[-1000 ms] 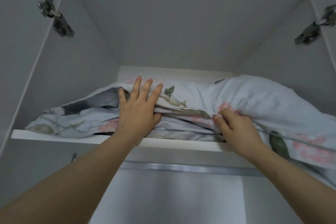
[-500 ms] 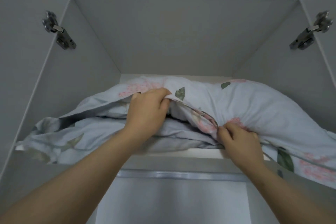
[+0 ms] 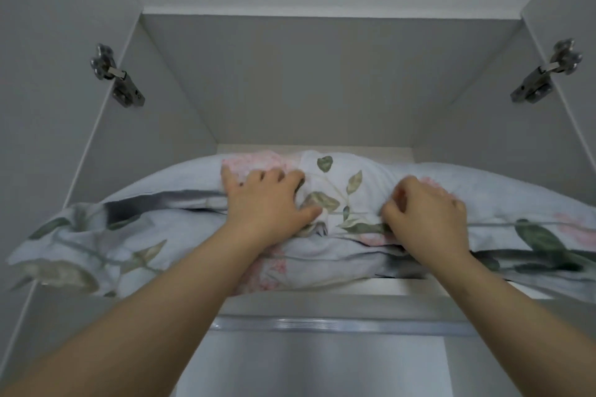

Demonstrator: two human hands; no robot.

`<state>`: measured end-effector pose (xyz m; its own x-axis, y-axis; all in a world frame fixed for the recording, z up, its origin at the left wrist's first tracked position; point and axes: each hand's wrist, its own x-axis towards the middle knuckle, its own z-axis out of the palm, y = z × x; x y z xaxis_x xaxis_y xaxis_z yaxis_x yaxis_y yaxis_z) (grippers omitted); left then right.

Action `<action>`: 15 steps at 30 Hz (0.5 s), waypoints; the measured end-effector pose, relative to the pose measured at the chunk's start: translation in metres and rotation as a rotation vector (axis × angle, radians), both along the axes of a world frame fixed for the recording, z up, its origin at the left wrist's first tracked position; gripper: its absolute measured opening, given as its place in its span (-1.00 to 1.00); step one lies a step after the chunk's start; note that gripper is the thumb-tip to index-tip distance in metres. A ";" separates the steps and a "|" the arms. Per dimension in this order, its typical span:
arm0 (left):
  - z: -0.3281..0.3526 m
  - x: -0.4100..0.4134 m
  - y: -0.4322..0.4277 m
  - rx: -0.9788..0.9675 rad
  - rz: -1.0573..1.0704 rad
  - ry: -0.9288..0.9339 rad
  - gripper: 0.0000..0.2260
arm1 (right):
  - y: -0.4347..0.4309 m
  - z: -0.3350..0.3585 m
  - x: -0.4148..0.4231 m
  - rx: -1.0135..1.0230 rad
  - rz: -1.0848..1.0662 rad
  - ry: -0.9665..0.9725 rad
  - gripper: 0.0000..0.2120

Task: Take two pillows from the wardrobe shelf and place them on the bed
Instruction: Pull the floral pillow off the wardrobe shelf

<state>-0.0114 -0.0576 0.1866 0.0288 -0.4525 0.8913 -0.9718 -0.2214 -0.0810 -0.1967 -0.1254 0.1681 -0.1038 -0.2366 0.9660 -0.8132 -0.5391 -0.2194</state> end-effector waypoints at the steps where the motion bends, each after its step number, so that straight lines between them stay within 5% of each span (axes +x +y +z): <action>1: -0.006 0.007 -0.007 0.039 -0.021 0.029 -0.46 | 0.007 0.006 0.006 -0.043 0.017 0.034 -0.81; 7: -0.029 0.044 -0.005 -0.230 -0.174 0.146 -0.50 | 0.034 0.044 0.069 -0.032 0.247 0.262 -0.53; 11: -0.049 0.057 -0.003 -0.468 -0.223 0.339 -0.58 | 0.029 0.060 0.102 0.137 0.266 0.526 -0.22; 15: -0.054 0.059 -0.007 -0.547 -0.310 0.351 -0.57 | 0.005 0.057 0.129 0.216 0.173 0.630 -0.19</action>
<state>0.0472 -0.0643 0.1324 0.2974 0.0225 0.9545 -0.9450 0.1497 0.2909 -0.0674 -0.1202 0.2254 0.5193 -0.3931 0.7588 -0.7267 -0.6704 0.1500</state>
